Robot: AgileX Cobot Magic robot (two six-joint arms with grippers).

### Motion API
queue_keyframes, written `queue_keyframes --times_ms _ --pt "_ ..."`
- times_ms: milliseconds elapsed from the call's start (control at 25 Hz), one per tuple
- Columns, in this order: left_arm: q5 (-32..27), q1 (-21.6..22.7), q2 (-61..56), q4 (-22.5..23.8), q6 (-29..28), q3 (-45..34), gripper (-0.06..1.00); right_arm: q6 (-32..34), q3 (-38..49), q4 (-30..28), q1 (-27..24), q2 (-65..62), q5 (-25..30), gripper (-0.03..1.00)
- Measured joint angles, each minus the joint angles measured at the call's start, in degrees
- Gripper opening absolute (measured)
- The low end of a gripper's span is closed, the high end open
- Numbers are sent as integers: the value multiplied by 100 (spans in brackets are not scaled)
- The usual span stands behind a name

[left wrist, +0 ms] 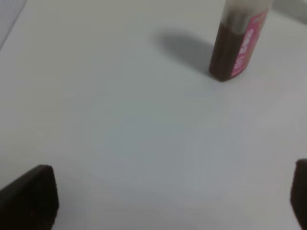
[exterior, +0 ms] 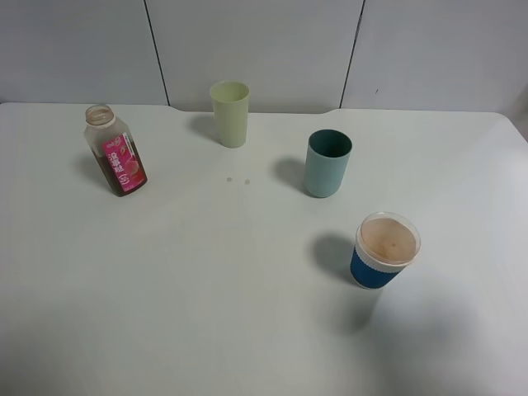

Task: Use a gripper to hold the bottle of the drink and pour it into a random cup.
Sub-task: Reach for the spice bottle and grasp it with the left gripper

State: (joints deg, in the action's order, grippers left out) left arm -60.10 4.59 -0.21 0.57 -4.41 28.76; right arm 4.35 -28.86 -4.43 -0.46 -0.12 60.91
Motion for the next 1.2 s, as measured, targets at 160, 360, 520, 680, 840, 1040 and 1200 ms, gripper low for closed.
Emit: queue_keyframes --times_ms 160,360,520,680,840,1040,1200 --pt "218 0 0 47 -236 60 94 0 0 0 0 0 0 100" --pt "1774 0 116 49 -426 121 94 0 0 0 0 0 0 100" --pt "2671 0 752 49 -460 133 94 0 0 0 0 0 0 100" --pt "3355 0 1542 49 -450 133 94 0 0 0 0 0 0 100" --pt "3973 0 2273 16 -280 119 94 0 0 0 0 0 0 100" --pt "5106 0 2806 -4 -49 -345 94 0 0 0 0 0 0 100" --pt "6251 4 3183 -4 222 -1096 94 0 0 0 0 0 0 100"
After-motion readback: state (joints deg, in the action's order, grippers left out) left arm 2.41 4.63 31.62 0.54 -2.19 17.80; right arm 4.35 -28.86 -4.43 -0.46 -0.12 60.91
